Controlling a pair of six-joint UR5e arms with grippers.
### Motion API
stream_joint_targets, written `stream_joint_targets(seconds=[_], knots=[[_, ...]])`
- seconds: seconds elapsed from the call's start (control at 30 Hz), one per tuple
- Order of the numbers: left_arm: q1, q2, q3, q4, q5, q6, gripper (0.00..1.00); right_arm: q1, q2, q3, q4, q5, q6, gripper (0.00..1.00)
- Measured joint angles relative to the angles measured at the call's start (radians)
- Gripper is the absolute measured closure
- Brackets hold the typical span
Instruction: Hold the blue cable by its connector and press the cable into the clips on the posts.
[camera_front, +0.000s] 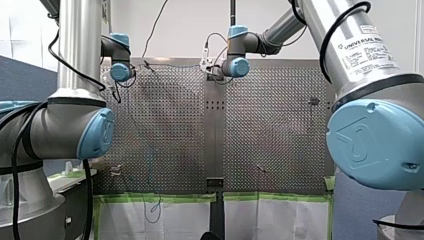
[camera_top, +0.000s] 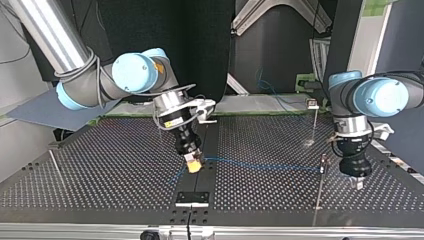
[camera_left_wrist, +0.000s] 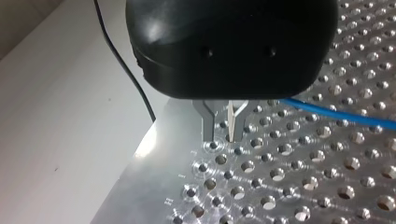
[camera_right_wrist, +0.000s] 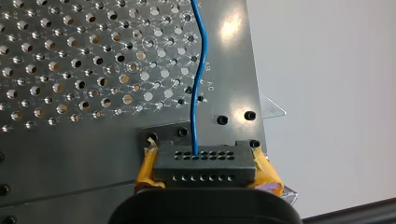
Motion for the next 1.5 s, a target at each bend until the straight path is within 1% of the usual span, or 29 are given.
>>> stream_joint_targets(seconds=[0.07,0.1,0.13,0.17,0.2,0.23,0.27,0.47,0.6,0.7,0.83,0.97,1.17,1.3,1.37,1.5], knots=[[0.001,0.000,0.000,-0.001,0.003,-0.008,0.47,0.000,0.000,0.000,0.001,0.000,0.000,1.00],[0.002,0.000,0.000,-0.002,0.007,-0.014,0.47,0.000,0.000,0.000,0.001,0.000,-0.001,1.00],[0.002,0.000,0.000,-0.003,0.009,-0.017,0.36,0.001,0.000,0.000,0.002,0.000,-0.001,1.00],[0.003,0.000,0.000,-0.005,0.010,-0.019,0.18,0.001,0.000,0.000,0.003,0.000,-0.001,1.00],[0.003,0.000,0.000,-0.009,0.009,-0.020,0.18,0.001,0.000,0.000,0.003,0.000,-0.002,1.00],[0.004,0.000,0.000,-0.011,0.008,-0.021,0.07,0.001,0.000,0.000,0.004,0.000,-0.002,1.00],[0.004,0.000,0.000,-0.012,0.007,-0.023,0.00,0.001,0.000,0.000,0.004,0.000,-0.002,1.00],[0.004,0.000,-0.001,-0.027,0.000,-0.034,0.00,0.003,0.000,0.000,0.005,0.000,-0.003,1.00],[0.005,0.000,0.000,-0.031,-0.008,-0.051,0.00,0.005,-0.001,-0.001,0.006,0.000,-0.006,1.00],[0.007,0.000,-0.001,-0.034,-0.009,-0.070,0.00,0.009,-0.002,-0.003,0.012,0.000,-0.016,1.00],[0.011,0.000,-0.001,-0.048,-0.010,-0.082,0.00,0.019,-0.012,-0.007,0.025,0.001,-0.036,1.00],[0.013,0.001,-0.001,-0.069,-0.015,-0.084,0.00,0.027,-0.033,-0.007,0.032,0.001,-0.043,1.00],[0.009,0.028,-0.002,-0.107,-0.048,-0.071,0.00,0.042,-0.077,-0.007,0.049,0.000,-0.053,1.00],[0.004,0.063,-0.003,-0.141,-0.084,-0.066,0.00,0.055,-0.100,-0.006,0.071,0.000,-0.062,1.00],[0.002,0.078,-0.003,-0.155,-0.099,-0.066,0.00,0.062,-0.106,-0.006,0.082,0.000,-0.069,1.00],[0.002,0.110,-0.020,-0.177,-0.125,-0.073,0.00,0.080,-0.120,-0.006,0.106,0.000,-0.087,1.00]])
